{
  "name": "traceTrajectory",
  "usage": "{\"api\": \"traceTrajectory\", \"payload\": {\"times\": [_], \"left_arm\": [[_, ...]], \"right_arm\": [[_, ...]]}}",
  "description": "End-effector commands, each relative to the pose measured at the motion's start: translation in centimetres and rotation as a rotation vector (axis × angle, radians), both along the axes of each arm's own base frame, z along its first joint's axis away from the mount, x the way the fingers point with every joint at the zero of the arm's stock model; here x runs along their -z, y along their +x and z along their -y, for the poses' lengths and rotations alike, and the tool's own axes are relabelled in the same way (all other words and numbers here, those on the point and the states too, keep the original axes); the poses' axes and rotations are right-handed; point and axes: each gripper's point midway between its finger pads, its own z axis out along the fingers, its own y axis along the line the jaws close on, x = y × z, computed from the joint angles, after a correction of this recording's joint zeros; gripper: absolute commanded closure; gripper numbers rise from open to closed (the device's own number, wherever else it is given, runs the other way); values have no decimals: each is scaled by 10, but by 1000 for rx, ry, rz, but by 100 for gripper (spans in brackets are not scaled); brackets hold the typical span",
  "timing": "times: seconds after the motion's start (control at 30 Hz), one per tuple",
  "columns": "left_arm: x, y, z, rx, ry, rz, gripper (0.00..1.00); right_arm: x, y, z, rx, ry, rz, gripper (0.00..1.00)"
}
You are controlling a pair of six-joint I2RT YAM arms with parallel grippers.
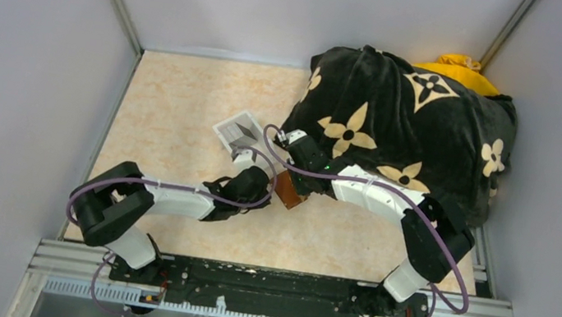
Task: Put the credit cards into the card holder
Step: Open the card holder at the center of the board.
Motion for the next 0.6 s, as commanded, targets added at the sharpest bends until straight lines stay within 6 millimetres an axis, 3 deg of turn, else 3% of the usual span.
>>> {"api": "traceTrajectory", "payload": {"times": [0.0, 0.57], "left_arm": [[10, -2, -4, -10, 50, -22, 91], [13, 4, -3, -27, 77, -21, 91]], "right_arm": [[-28, 13, -12, 0, 41, 88, 100], [-45, 18, -8, 19, 64, 128, 100]]}}
